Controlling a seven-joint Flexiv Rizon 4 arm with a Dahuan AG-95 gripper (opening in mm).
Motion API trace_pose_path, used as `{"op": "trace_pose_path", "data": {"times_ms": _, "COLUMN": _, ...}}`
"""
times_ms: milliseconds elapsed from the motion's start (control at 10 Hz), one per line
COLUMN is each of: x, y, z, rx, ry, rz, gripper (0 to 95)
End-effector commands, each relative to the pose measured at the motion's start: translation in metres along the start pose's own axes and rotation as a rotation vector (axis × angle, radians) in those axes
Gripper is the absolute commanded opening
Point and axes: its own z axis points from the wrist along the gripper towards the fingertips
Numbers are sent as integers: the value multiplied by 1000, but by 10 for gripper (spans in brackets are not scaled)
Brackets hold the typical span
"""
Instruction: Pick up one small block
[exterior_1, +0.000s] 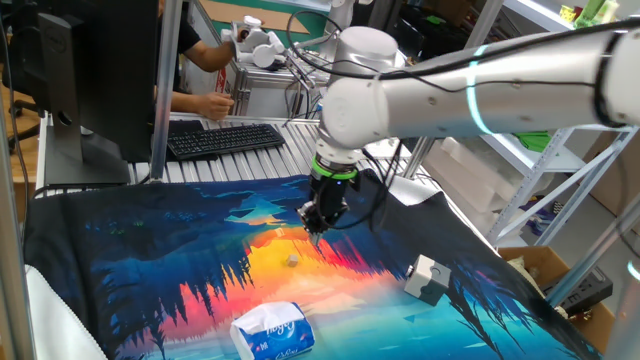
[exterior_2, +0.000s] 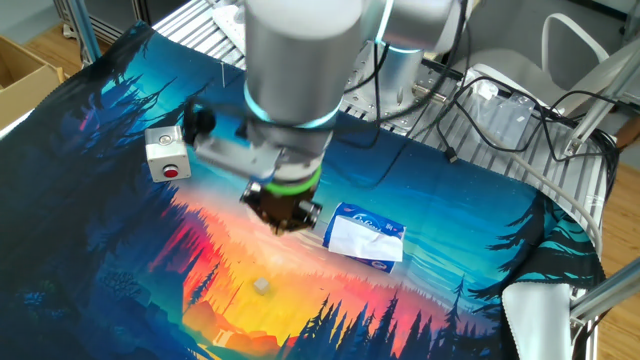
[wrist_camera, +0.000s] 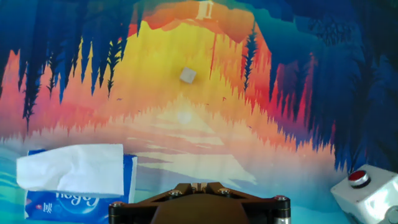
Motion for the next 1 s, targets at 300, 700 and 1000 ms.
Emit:
{"op": "trace_pose_path", "data": {"times_ms": 300, "x": -13, "y": -7, "z": 8, "rx": -5, "ry": 12, "rz": -5, "gripper": 0}}
{"op": "trace_pose_path", "data": {"times_ms": 700, "x": -13, "y": -6, "z": 7, "rx": -5, "ry": 16, "rz": 2, "gripper": 0}}
{"op": "trace_pose_path", "data": {"times_ms": 1000, "x": -13, "y": -6, "z": 6, "rx": -6, "ry": 19, "rz": 6, "gripper": 0}}
